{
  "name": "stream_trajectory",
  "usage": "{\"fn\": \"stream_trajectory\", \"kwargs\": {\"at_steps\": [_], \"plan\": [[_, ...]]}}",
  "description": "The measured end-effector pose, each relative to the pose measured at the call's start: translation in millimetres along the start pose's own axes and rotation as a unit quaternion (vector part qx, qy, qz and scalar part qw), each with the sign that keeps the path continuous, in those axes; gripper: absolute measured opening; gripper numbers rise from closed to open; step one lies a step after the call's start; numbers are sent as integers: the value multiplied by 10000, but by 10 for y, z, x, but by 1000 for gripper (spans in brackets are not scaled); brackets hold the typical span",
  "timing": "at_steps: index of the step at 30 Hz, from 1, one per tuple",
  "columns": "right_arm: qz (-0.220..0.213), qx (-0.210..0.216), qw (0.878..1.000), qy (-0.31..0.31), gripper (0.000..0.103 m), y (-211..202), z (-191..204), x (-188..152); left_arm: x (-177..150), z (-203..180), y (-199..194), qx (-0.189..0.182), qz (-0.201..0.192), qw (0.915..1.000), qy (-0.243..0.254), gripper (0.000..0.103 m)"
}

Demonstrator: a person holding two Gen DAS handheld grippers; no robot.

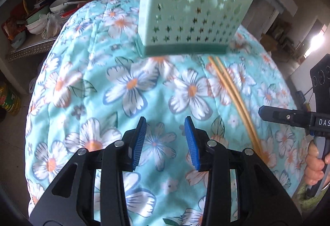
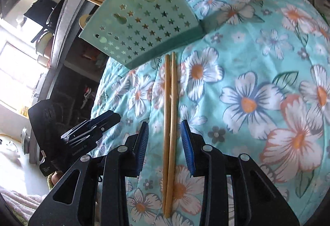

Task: Organize utensils
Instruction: 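Move both open tools down to the remaining chopsticks on the quilt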

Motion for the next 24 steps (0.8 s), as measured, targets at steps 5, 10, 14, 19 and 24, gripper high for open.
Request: {"fn": "stream_trajectory", "kwargs": {"at_steps": [5, 10, 14, 19, 24], "plan": [[34, -88, 9999, 67, 22, 136, -20, 59, -44, -74, 64, 263, 38, 9996, 74, 37], [45, -96, 9999, 72, 16, 219, -30, 91, -66, -164, 89, 473, 59, 9987, 159, 38], [38, -91, 9999, 28, 13, 237, -12, 93, -71, -220, 87, 601, 64, 9979, 239, 38], [32, -87, 9999, -63, 8, 295, 55, 127, -72, -269, 94, 696, 74, 9971, 293, 38], [-45, -3, 10000, 15, 7, 280, 26, 146, -61, -282, 103, 776, 83, 9964, 335, 38]]}}
Point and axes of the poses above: each gripper's, at about its wrist camera, not at the fingertips, and y roughly the way its jaws point, z to its left, x to its top, the point moved 2 cm from there along y, roughly the way its jaws point, and after that the axes turned 8 degrees about z, right-handed, at the moved point
